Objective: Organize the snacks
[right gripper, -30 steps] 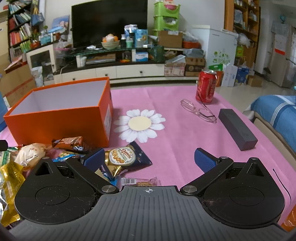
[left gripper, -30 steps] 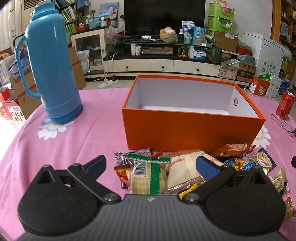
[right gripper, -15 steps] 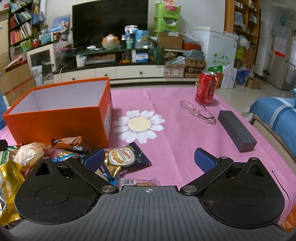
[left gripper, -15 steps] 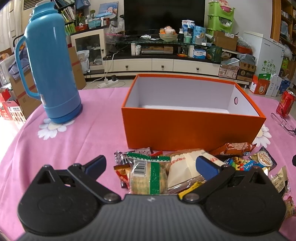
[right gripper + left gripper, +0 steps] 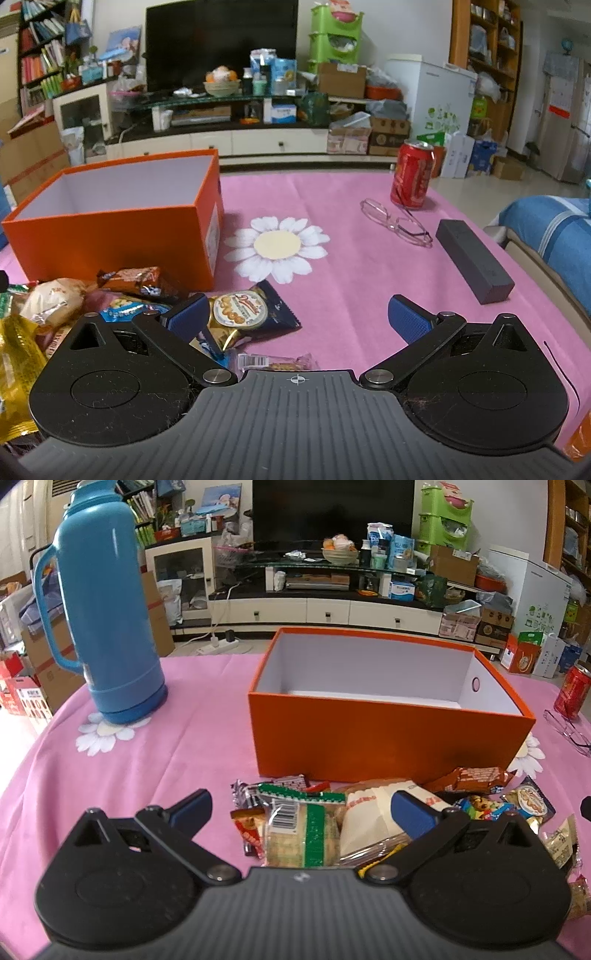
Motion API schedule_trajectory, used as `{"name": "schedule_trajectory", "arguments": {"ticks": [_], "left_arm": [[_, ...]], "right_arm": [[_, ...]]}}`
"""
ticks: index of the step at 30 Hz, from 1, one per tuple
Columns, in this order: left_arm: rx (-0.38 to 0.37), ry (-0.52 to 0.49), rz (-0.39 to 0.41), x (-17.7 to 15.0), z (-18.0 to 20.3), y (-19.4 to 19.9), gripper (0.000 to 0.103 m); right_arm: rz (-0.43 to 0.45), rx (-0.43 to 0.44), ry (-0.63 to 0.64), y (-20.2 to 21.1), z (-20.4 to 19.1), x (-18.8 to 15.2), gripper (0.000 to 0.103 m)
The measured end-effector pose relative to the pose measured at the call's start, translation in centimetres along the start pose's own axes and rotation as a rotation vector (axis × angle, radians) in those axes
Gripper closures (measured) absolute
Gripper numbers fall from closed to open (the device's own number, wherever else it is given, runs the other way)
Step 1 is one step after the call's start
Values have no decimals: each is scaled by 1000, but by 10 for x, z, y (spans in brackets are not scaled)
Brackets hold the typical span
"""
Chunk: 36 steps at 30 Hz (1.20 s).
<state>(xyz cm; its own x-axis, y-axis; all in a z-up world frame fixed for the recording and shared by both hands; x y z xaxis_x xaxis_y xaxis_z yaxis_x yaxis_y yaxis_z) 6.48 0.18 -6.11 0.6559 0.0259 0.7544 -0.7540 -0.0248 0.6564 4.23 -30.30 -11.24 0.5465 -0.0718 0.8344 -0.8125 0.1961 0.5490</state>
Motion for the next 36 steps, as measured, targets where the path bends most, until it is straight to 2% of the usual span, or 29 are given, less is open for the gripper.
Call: {"name": "schedule_trajectory", "arguments": {"ticks": [12,25,36], "left_arm": [[32,-56,26,-5,2,-3,0],[39,-69,14,-9,4,-8,0],[51,-73,31,-8,7,-2,0]], "right_arm": [[-8,27,11,-11,-6,-2,6],[-5,59,2,-11,-3,-2,6],[-18,78,-84,-14,12,-4,6]]}}
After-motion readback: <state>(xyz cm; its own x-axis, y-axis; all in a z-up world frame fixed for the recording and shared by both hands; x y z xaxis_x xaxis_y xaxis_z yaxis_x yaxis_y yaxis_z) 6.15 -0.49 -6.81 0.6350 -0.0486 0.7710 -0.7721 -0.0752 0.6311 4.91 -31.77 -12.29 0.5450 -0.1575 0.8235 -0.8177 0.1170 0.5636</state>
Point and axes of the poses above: each gripper's, at about its wrist camera, not at the fingertips, and y roughly against the way its jaws point, z to its right, x to its top, the point moved 8 cm from there along -y, roughly the way its jaws point, and after that the axes turned 1 degree about -z, right-handed, at the moved point
